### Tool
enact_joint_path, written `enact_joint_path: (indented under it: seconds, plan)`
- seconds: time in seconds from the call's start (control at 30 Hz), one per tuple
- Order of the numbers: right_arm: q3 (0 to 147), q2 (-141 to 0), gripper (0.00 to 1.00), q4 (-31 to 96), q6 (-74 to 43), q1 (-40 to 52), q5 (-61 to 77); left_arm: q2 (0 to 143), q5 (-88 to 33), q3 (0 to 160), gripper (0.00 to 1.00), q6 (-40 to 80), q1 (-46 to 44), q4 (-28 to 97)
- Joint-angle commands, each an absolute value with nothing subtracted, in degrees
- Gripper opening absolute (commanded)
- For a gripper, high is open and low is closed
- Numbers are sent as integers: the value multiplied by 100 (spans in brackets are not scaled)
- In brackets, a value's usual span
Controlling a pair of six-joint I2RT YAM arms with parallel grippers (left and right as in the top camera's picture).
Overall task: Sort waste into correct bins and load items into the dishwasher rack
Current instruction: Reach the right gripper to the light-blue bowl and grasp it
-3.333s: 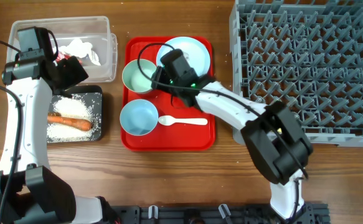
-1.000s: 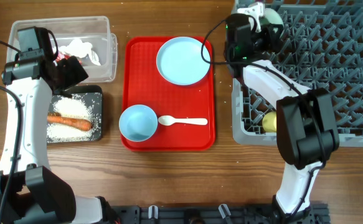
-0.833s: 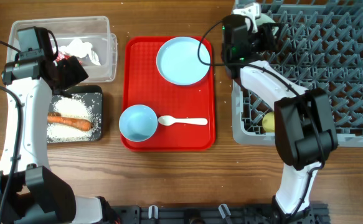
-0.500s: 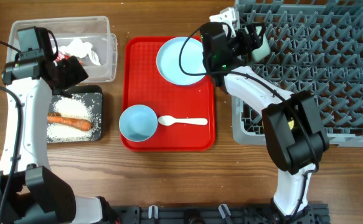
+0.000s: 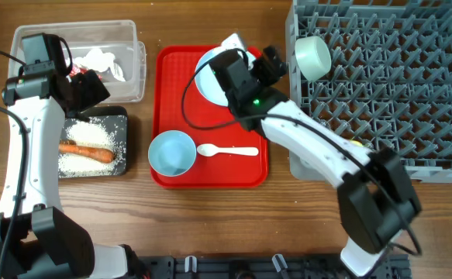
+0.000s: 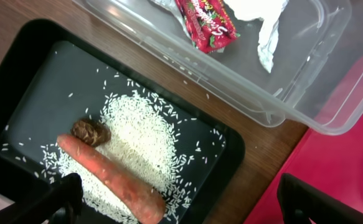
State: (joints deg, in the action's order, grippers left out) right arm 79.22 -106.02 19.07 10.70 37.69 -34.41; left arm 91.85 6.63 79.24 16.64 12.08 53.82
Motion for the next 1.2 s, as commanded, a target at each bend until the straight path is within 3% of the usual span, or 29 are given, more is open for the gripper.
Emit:
enact_joint_path:
  seconds: [0.0, 0.03, 0.1, 0.13, 0.3, 0.4, 0.67, 0.73, 0.83, 1.0, 1.17]
  plan:
    - [7913, -9839, 100, 2622, -292, 3739, 906, 9120, 738, 8009, 100, 1697, 1238, 5367]
    - [7913, -9714, 100, 2724, -880, 3739, 1868, 9120, 735, 8009, 100, 1697, 1238, 5367]
    - [7870, -9784, 100, 2746, -1570, 3758, 2543, 9120, 735, 8009, 100, 1695, 1238, 5367]
    - [7743, -9889, 98, 2646, -1820, 3813, 2510, 9120, 738, 8009, 100, 1697, 1238, 5367]
    - [7535, -10641, 68, 2641, -3020, 4147, 1520, 9120, 735, 8009, 100, 1697, 1238, 5367]
    - [7535, -11083, 63, 2624, -3389, 4397, 1194, 9120, 738, 8009, 100, 1697, 1238, 5367]
    - [7546, -11673, 40, 2567, -3518, 4530, 1114, 9120, 735, 8009, 100, 1695, 1238, 5367]
    - [7546, -11668, 31, 2534, -3518, 4525, 1103, 9120, 735, 8009, 100, 1697, 1238, 5367]
    - [7550, -11605, 6, 2563, -3516, 4416, 1131, 9120, 738, 8009, 100, 1697, 1238, 5367]
    - [7553, -11109, 4, 2779, -3452, 4215, 1160, 9120, 735, 8009, 100, 1697, 1238, 5367]
    - [7553, -9609, 4, 3225, -3146, 3763, 980, 9120, 735, 8009, 100, 1695, 1238, 5367]
